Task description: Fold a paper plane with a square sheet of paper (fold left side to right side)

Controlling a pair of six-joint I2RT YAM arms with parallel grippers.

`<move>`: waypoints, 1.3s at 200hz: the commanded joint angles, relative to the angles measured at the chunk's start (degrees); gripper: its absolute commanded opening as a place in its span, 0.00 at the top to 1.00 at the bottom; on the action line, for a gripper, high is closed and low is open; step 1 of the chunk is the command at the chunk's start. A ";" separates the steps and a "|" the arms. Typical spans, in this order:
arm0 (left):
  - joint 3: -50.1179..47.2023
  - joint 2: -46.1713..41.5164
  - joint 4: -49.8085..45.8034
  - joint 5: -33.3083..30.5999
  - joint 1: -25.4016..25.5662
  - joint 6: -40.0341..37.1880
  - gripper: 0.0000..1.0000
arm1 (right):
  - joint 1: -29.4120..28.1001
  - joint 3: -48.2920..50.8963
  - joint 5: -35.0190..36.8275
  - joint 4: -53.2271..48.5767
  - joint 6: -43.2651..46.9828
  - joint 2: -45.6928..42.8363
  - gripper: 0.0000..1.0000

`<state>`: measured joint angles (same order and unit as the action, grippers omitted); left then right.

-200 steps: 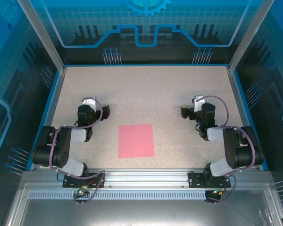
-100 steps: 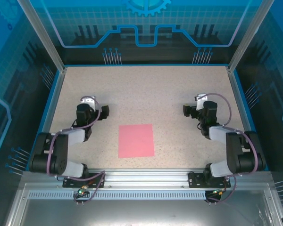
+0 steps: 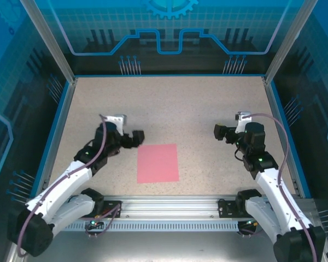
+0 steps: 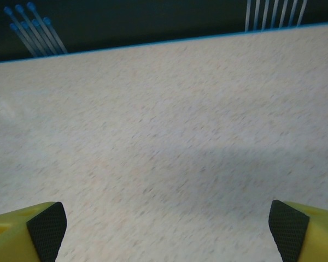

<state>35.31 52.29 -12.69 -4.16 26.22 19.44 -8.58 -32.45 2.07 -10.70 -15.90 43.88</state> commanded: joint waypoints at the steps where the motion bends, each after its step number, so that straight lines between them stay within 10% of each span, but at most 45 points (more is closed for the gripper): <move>1: 0.10 2.50 -12.70 -0.37 8.25 6.89 0.01 | -4.41 -1.47 -1.05 -13.09 -5.27 -0.83 0.01; 49: 12.85 24.35 -21.63 -6.39 21.83 6.08 0.01 | -12.91 -1.96 4.63 -12.85 -6.73 1.67 0.01; 260: 37.75 60.63 -20.31 -3.36 19.77 1.58 0.01 | -15.76 -4.22 6.84 -11.43 -3.11 4.90 0.01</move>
<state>67.96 107.92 -34.46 -9.23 47.29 23.88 -23.40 -34.41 8.54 -22.68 -20.25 48.45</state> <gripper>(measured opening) 0.988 0.992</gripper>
